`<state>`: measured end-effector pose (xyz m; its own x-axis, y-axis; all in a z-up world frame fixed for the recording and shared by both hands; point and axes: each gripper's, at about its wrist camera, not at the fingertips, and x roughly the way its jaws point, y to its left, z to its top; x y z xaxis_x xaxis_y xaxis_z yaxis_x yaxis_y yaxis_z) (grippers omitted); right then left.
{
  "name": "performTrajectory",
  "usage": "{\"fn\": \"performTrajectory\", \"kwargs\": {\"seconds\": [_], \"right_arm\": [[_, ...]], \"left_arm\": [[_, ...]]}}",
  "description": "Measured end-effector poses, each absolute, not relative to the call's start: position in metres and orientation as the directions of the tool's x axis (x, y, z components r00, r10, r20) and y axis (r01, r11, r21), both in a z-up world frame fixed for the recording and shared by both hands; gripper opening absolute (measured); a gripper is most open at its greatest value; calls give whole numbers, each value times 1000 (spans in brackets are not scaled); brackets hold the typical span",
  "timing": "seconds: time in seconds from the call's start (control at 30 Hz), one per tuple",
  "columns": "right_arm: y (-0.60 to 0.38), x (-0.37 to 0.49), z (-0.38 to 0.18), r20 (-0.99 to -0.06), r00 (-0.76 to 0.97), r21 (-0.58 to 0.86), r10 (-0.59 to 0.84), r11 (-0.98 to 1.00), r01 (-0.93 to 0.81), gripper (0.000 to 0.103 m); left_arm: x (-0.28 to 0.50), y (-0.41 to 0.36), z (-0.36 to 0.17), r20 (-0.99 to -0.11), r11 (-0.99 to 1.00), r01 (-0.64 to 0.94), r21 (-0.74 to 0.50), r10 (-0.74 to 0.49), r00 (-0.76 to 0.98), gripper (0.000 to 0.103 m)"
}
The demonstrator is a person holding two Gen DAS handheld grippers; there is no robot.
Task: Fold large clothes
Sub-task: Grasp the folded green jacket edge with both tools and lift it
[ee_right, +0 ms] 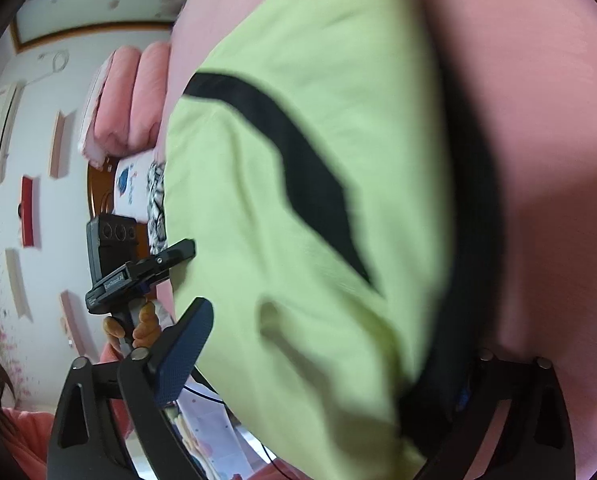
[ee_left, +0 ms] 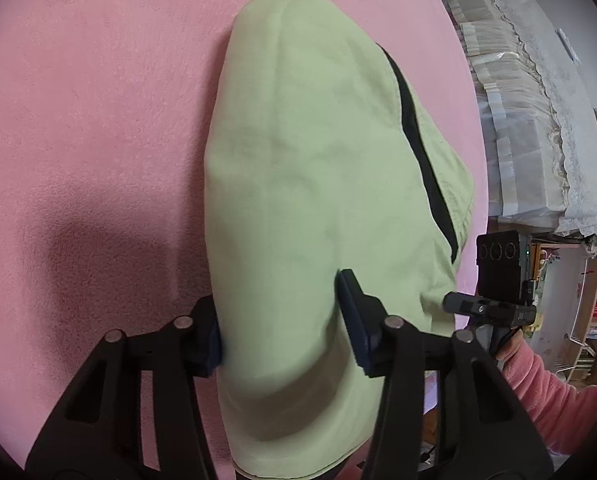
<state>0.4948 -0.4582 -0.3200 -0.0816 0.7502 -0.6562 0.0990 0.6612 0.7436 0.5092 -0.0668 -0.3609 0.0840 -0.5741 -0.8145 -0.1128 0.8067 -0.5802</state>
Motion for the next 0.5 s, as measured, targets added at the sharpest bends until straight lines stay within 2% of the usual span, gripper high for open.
{"fn": "performTrajectory", "kwargs": {"seconds": [0.07,0.1,0.13,0.2,0.33,0.5], "right_arm": [[-438,497,-318,-693,-103,714,713,699,35,83],[-429,497,-318,-710,-106,699,696,715,3,72],[-425,497,-316,-725,-100,686,681,727,-19,58],[-419,497,-317,-730,-87,682,678,731,-28,49],[-420,494,-306,-734,-43,679,678,734,-20,31],[-418,488,-275,-773,39,630,633,774,-61,17]], "left_arm": [[509,-71,-354,-822,815,-108,-570,-562,93,38],[508,-72,-349,-823,818,-101,-567,-558,101,35],[508,-72,-345,-825,820,-94,-565,-555,108,34],[508,-74,-337,-823,821,-83,-565,-555,122,29],[504,-80,-319,-825,828,-57,-558,-545,148,26],[491,-79,-293,-825,834,-38,-550,-536,176,22]]}}
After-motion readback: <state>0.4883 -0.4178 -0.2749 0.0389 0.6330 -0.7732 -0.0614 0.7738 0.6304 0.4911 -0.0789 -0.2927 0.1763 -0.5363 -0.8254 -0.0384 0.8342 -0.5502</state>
